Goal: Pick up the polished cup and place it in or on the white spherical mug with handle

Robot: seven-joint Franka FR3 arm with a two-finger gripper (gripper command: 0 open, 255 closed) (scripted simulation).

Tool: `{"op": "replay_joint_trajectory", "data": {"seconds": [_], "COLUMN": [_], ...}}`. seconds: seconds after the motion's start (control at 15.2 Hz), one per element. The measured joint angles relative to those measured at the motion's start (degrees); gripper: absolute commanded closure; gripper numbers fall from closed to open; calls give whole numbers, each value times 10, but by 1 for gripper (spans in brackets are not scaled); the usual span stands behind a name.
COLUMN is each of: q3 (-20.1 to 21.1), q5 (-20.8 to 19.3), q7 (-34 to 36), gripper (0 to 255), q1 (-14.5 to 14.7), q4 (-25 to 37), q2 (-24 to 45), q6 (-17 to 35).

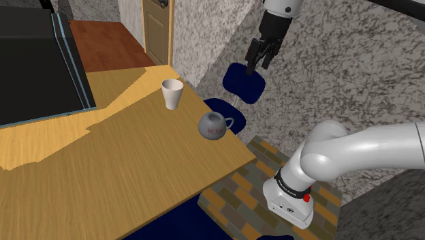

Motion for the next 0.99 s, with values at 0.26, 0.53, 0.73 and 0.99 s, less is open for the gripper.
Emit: {"op": "replay_joint_trajectory", "data": {"seconds": [0.26,0.53,0.73,0.99], "q3": [6,22,33,45], "q5": [-1,-3,-7,-19], "q7": [3,15,23,33], "gripper": [0,0,0,0], "q1": [0,0,0,-3], "q4": [1,19,30,71], "q2": [34,110,165,251], "q6": [32,87,129,171]}}
